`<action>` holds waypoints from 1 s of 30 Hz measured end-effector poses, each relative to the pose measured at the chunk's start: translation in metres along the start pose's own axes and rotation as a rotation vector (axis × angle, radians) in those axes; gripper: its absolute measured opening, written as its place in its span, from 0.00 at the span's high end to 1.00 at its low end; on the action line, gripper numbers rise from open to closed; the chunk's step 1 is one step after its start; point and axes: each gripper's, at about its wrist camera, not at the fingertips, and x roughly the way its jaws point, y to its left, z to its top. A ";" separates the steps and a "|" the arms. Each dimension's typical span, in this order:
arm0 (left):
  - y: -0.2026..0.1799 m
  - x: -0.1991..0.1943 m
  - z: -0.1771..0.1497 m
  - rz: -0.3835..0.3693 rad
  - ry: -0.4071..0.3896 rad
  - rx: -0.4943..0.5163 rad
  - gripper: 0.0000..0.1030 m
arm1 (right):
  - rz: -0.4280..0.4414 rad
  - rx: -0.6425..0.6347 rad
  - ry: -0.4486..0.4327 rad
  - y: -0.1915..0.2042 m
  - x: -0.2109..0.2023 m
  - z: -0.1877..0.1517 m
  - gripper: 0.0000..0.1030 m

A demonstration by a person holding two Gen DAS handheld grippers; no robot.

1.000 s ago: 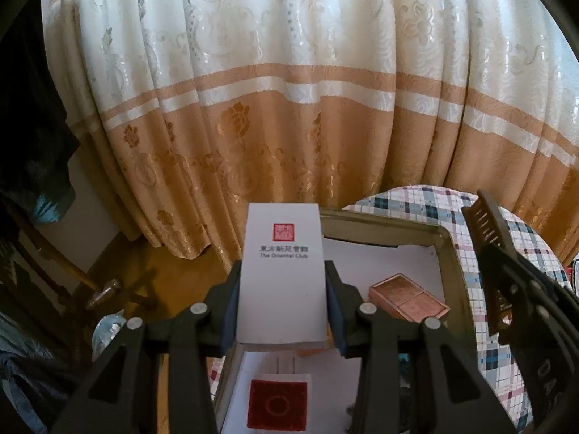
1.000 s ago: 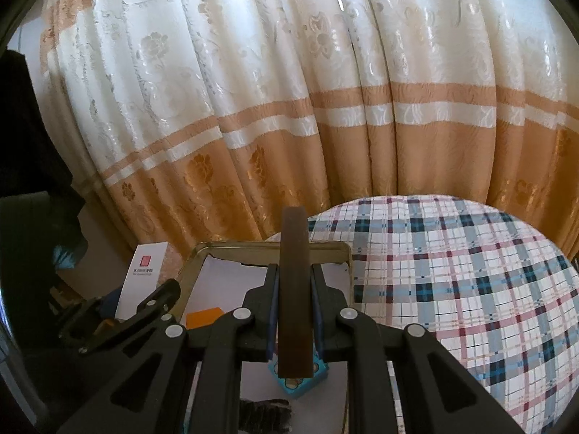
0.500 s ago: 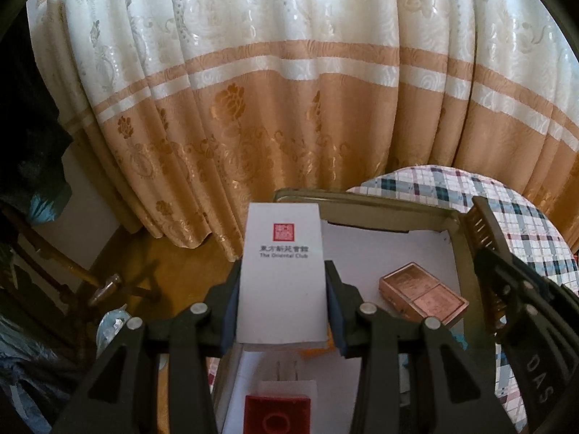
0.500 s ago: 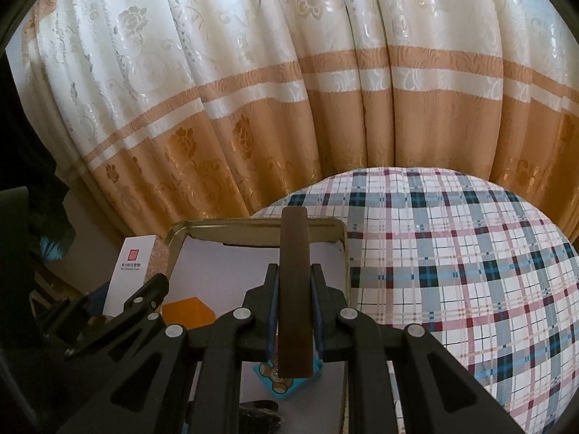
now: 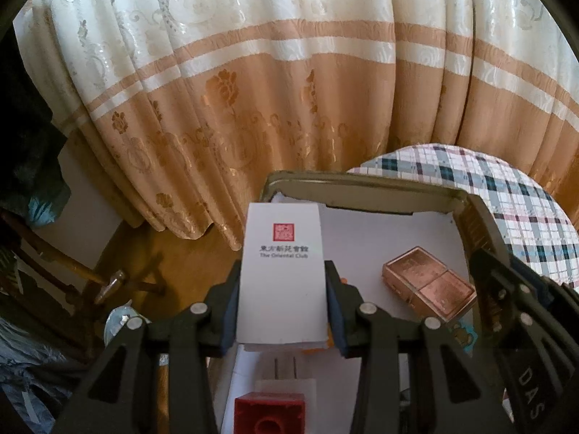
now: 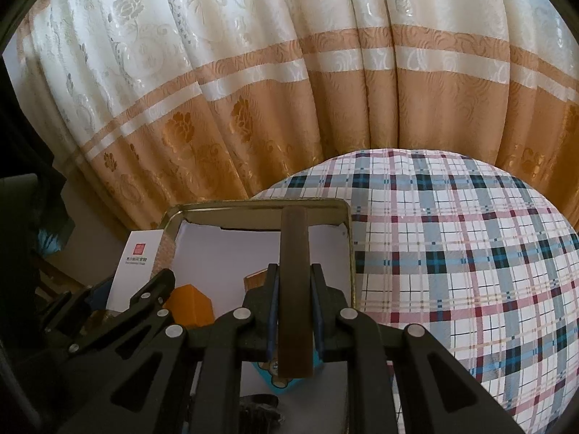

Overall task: Organize rigid objects
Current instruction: 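Carry the white box and brown bar over the gold tray with both tools, then open the left tool to drop the white box while the right tool releases the brown bar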

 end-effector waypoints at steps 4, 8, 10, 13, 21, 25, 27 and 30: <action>-0.002 0.005 0.000 -0.004 0.022 0.008 0.60 | -0.003 0.005 0.030 -0.002 0.007 -0.002 0.83; -0.001 0.005 -0.001 -0.036 0.041 -0.013 0.38 | 0.059 0.013 0.055 -0.003 0.009 -0.003 0.82; 0.002 0.004 -0.002 -0.061 0.054 -0.054 0.33 | 0.064 0.039 0.039 -0.007 0.003 -0.003 0.78; 0.004 -0.002 -0.002 -0.069 0.051 -0.073 0.31 | 0.052 0.051 0.012 -0.011 -0.006 -0.004 0.65; 0.008 -0.030 -0.012 0.022 -0.084 -0.104 0.01 | 0.063 0.163 -0.137 -0.036 -0.037 -0.015 0.23; 0.013 -0.038 -0.024 -0.022 -0.092 -0.142 0.01 | 0.050 0.159 -0.169 -0.036 -0.051 -0.022 0.21; 0.013 -0.042 -0.032 -0.034 -0.102 -0.162 0.01 | 0.040 0.173 -0.205 -0.041 -0.059 -0.029 0.21; 0.010 -0.046 -0.042 -0.034 -0.123 -0.164 0.01 | 0.000 0.184 -0.252 -0.048 -0.070 -0.041 0.21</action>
